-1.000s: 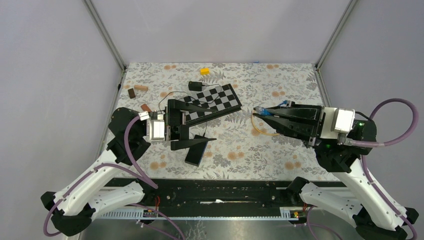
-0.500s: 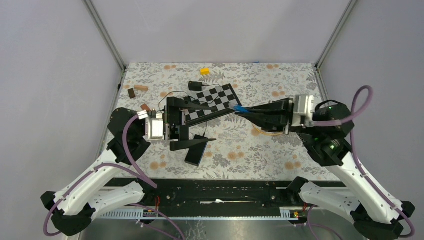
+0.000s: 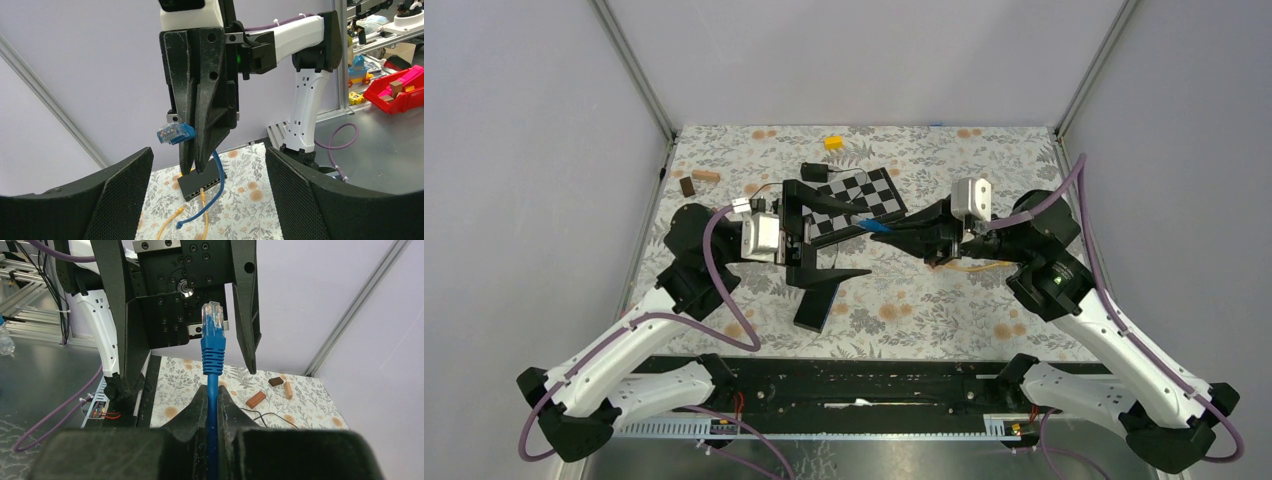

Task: Insert the plug into the switch port
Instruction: Adjust the connector.

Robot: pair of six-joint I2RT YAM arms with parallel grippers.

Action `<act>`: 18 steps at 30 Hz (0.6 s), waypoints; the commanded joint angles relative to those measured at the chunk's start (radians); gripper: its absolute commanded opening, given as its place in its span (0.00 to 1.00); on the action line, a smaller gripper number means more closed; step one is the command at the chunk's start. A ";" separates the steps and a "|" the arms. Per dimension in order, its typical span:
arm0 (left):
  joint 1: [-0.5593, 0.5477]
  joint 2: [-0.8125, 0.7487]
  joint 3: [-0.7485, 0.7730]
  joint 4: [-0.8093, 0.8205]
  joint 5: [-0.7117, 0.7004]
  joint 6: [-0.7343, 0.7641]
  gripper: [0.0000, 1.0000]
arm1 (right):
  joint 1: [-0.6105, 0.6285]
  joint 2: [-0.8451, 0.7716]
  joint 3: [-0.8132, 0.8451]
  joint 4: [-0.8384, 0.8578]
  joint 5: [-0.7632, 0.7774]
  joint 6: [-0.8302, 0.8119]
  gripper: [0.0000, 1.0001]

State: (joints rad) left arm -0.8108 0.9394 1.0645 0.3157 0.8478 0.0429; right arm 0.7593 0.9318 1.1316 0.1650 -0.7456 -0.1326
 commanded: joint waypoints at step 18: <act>0.000 0.005 0.014 0.051 -0.026 -0.028 0.80 | 0.079 0.019 0.026 -0.105 0.096 -0.165 0.00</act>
State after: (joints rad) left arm -0.8108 0.9512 1.0645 0.3584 0.8333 0.0135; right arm 0.8249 0.9680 1.1320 0.0463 -0.6872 -0.2539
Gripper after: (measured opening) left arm 0.816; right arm 0.074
